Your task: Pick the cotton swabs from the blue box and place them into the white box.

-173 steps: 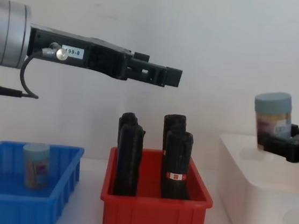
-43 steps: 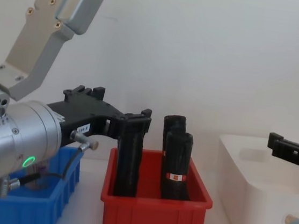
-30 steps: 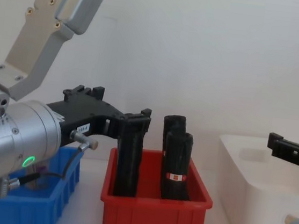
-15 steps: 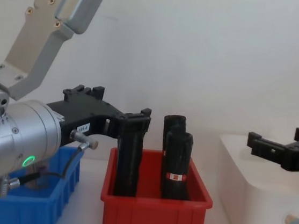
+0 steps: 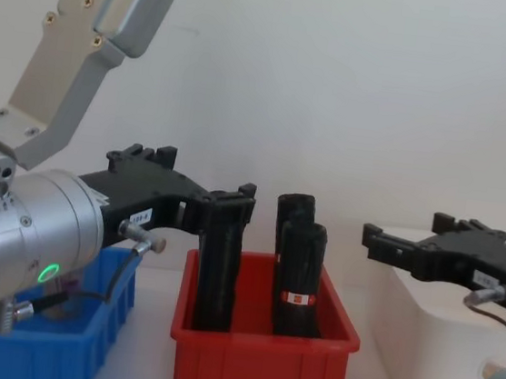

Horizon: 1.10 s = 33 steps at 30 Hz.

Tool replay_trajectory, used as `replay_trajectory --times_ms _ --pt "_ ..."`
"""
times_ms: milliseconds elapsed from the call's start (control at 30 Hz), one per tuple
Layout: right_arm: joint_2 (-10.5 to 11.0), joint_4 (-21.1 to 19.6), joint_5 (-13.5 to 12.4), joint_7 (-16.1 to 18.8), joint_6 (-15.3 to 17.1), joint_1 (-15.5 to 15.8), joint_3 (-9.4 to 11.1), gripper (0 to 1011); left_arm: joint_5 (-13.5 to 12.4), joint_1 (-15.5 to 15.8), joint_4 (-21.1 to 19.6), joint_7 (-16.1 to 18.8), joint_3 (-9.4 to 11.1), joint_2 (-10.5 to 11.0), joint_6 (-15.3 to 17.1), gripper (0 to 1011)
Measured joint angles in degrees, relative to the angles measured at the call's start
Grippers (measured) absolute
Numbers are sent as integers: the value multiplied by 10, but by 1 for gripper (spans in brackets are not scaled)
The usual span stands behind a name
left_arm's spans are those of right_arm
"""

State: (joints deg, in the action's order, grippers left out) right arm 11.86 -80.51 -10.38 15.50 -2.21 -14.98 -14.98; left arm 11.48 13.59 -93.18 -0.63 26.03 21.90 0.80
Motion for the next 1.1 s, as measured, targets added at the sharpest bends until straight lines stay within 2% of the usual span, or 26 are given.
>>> replay_trajectory --times_ms 367,567,600,833,1000,1100 --pt "-36 115 19 42 -34 -75 -12 1001 0 0 0 0 0 0 0 1004" --pt "-54 176 26 58 -52 -112 -19 1002 0 0 0 0 0 0 0 1004" --pt "-54 176 26 58 -52 -112 -19 1002 0 0 0 0 0 0 0 1004" --pt "-76 254 34 75 -75 -157 -26 1002 0 0 0 0 0 0 0 1004" --pt "-86 294 36 84 -88 -179 -30 927 0 0 0 0 0 0 0 1004" --pt "-92 321 37 89 -96 -192 -33 843 0 0 0 0 0 0 0 1004"
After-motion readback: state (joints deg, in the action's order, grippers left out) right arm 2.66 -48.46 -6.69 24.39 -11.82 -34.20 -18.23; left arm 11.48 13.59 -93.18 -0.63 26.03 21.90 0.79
